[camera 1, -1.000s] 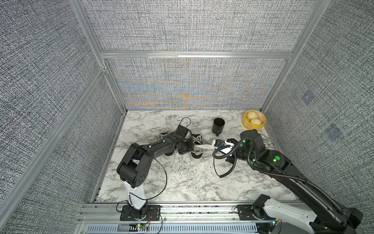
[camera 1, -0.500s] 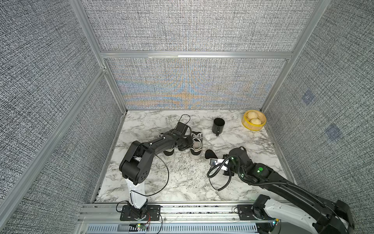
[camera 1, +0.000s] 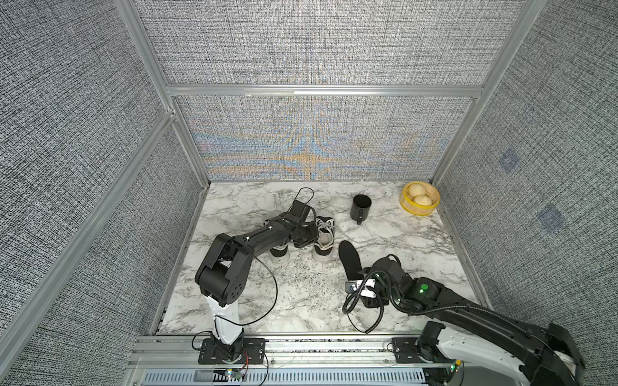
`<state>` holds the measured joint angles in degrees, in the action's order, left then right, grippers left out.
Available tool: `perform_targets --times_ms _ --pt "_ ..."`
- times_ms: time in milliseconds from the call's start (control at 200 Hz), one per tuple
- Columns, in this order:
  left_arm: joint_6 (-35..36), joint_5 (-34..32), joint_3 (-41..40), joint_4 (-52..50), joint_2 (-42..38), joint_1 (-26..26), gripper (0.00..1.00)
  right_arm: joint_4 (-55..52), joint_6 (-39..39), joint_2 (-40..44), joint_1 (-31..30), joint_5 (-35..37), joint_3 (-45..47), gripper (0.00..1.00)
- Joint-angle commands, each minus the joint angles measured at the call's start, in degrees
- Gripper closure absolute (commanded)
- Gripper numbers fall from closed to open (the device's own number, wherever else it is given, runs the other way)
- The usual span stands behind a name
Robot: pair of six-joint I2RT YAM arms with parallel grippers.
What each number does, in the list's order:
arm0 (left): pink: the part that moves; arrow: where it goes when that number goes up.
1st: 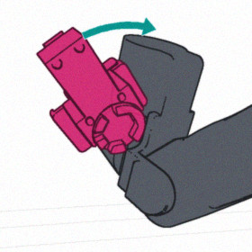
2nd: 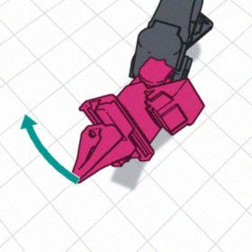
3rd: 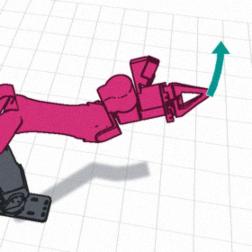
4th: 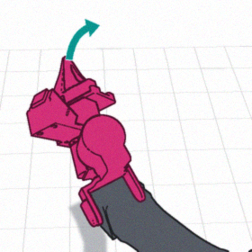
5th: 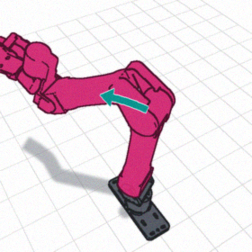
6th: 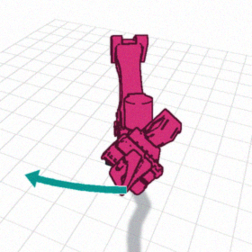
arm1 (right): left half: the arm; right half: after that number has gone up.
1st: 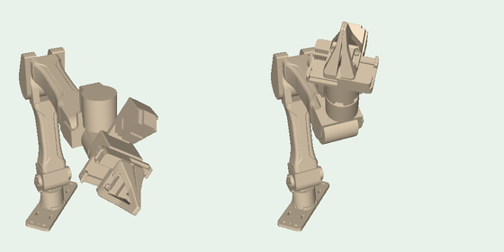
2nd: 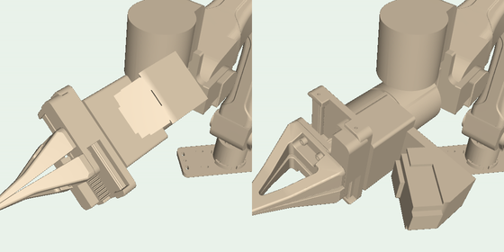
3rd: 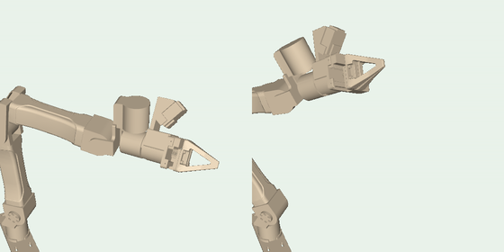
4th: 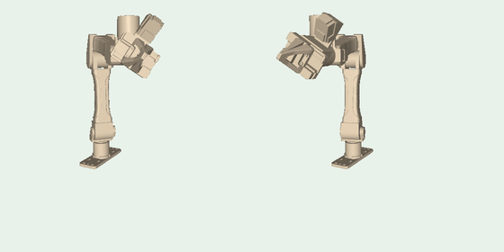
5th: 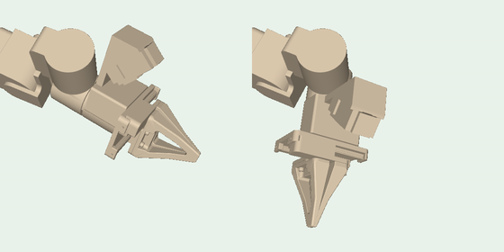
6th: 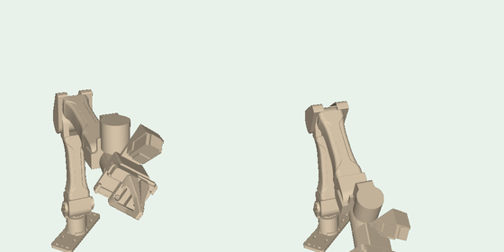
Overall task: Remove the insole from the shoe
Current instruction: Place the insole at the center of the board, then move the insole to the center of the board.
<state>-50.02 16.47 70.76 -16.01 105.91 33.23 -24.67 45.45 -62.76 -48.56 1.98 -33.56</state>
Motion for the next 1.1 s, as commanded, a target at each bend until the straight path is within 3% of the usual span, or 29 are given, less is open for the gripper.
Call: perform_targets --times_ms 0,110,195,305,380,460,670,1096 --pt "0.10 -0.54 0.69 -0.16 -1.08 -0.05 0.85 -1.98 -7.84 0.60 -0.14 -1.81 -5.00 0.05" --pt "0.27 -0.66 1.04 -0.25 -2.42 -0.07 0.82 -0.12 -23.40 -0.96 -0.05 -2.30 -10.76 0.04" --pt "0.16 -0.97 0.97 -0.26 -3.93 -0.14 0.76 2.12 -43.88 -4.29 -0.05 1.35 -14.11 0.08" --pt "0.38 -2.87 0.35 -0.81 -6.60 -0.32 0.67 0.19 -69.31 -9.26 0.83 8.99 -12.76 0.09" --pt "0.97 -4.45 -0.07 -1.73 -9.10 -0.51 0.62 -1.83 -78.82 -13.66 4.16 5.49 -9.26 0.08" --pt "1.40 -5.77 -0.53 -2.94 -11.71 -0.93 0.58 -1.64 -81.34 -18.39 6.36 0.93 -8.93 0.06" --pt "2.60 -11.25 -3.00 -8.24 -20.05 -1.69 0.42 -0.03 -76.40 -30.05 7.73 -3.71 -15.53 0.02" --pt "1.11 -18.92 -13.63 -13.10 -33.21 -3.48 0.37 -4.43 -77.96 -41.03 8.52 6.62 -22.07 0.02"
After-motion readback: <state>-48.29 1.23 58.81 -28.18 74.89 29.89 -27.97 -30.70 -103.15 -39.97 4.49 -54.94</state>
